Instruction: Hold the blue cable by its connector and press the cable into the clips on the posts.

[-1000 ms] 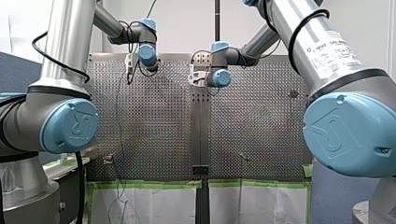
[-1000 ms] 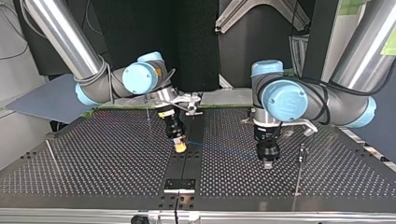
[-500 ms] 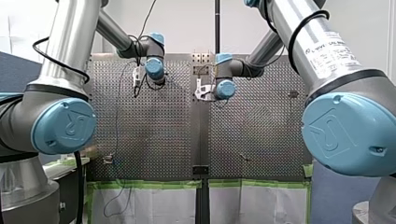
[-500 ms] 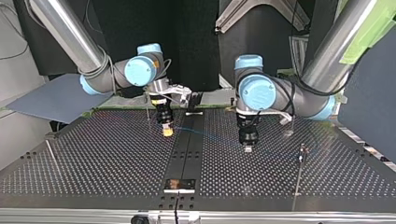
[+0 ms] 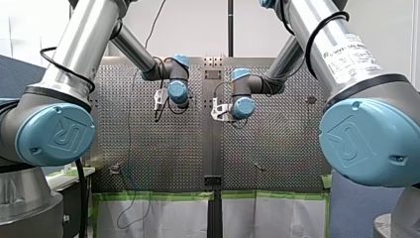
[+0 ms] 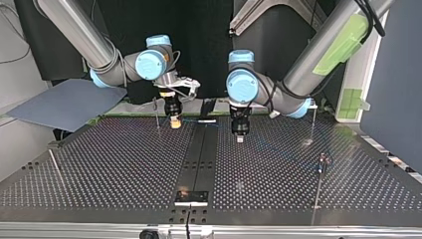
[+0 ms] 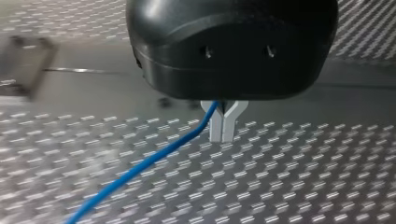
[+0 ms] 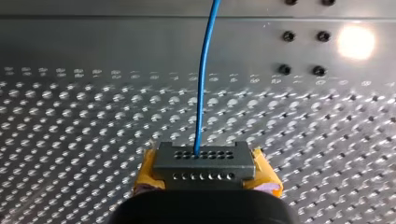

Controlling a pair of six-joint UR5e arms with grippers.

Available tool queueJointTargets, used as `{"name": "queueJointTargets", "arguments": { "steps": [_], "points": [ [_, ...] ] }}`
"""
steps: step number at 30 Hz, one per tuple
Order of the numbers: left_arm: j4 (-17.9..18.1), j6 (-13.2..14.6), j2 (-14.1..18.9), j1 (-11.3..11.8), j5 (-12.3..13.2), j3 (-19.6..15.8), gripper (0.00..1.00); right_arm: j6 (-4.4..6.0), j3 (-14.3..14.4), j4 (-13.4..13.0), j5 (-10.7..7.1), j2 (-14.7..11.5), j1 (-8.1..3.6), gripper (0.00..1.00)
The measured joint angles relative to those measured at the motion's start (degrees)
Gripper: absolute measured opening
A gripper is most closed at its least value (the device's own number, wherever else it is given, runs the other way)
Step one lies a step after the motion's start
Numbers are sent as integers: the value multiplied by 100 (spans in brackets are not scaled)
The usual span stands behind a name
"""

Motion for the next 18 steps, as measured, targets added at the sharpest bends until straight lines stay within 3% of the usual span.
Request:
{"name": "queueJointTargets", "arguments": {
  "steps": [8,18],
  "points": [
    [436,-25,-272,-83,-7,-436,0,30,456,-258,17,0,-62,0],
    [994,-32,-467,-138,4,-787,0,3,1040,-794,139,6,-263,0]
  ]
}}
